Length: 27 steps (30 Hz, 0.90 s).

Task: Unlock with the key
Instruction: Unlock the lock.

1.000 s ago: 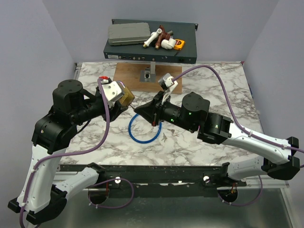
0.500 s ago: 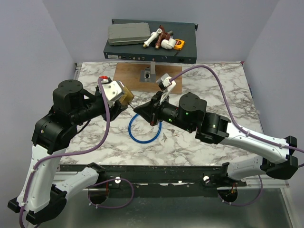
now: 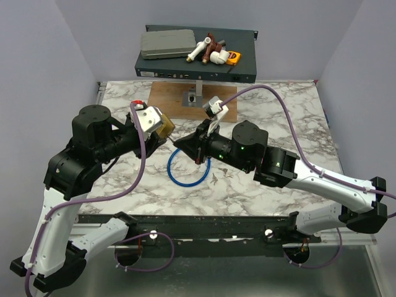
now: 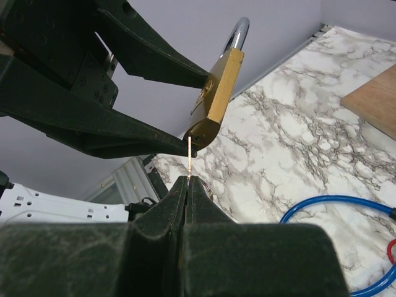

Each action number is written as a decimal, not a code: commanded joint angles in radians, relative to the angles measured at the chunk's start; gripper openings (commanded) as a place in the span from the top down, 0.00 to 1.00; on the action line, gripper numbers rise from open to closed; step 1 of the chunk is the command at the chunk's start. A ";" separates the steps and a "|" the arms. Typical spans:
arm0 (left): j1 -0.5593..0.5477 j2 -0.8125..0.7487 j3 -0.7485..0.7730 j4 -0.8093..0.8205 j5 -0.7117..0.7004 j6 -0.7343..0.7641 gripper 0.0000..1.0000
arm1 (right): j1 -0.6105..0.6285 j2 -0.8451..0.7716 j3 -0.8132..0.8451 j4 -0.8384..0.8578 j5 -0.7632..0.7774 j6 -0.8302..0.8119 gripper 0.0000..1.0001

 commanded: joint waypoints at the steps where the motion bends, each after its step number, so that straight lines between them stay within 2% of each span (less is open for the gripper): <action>1: -0.007 -0.029 0.013 0.105 -0.012 0.012 1.00 | 0.000 0.002 0.025 0.010 0.036 0.010 0.99; 27: -0.009 -0.047 -0.003 0.111 -0.026 0.020 1.00 | 0.000 0.021 0.027 -0.020 0.069 0.043 0.99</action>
